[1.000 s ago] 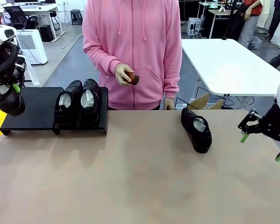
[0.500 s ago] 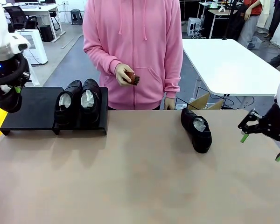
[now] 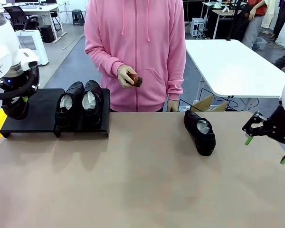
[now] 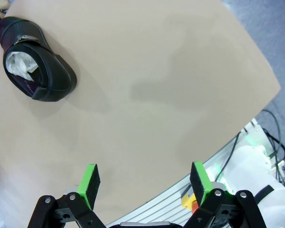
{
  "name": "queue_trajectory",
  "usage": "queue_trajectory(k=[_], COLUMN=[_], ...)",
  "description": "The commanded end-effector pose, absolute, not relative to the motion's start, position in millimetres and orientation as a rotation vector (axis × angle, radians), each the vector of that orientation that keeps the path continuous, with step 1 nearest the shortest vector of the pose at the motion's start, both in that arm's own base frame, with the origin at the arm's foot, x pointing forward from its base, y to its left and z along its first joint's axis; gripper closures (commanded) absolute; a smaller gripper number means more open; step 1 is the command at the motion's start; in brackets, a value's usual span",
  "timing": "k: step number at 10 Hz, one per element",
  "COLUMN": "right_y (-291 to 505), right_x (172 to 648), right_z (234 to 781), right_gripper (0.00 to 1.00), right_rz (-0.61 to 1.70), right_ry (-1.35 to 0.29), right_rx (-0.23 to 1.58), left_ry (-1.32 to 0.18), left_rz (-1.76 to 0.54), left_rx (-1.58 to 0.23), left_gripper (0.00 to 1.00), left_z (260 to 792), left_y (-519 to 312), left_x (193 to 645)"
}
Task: Organize the shoes by placing them on the stand.
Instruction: Place the Shoe from the middle of the table onto the Shoes Stand.
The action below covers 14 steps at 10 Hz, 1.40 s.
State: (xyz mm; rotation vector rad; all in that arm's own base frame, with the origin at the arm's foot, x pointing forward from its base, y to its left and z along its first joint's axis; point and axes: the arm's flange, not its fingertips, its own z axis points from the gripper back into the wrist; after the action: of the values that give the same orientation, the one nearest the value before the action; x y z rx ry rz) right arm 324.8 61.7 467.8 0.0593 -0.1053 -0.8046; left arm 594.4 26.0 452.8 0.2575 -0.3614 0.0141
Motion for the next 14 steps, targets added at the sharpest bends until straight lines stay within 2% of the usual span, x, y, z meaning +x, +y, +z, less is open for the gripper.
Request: queue_trajectory(k=[1,5,9,14], right_y=[62,62,62,62], right_x=[326,326,326,326], right_z=[467,467,467,467], right_gripper=[0.00,0.00,0.00,0.00], right_rz=[-0.802,-0.802,-0.802,-0.802], right_ry=[-0.114,-0.114,-0.114,-0.114], right_rx=[0.076,0.076,0.076,0.076], left_ry=[-0.361,-0.319,-0.358,-0.389], left_rz=[0.054,0.096,0.104,0.143], left_rx=[0.291,0.313,0.307,0.257], left_gripper=[1.00,1.00,0.24,0.24], left_z=[459,448,435,475], left_y=[28,32,37,35], left_x=[596,604,614,588])
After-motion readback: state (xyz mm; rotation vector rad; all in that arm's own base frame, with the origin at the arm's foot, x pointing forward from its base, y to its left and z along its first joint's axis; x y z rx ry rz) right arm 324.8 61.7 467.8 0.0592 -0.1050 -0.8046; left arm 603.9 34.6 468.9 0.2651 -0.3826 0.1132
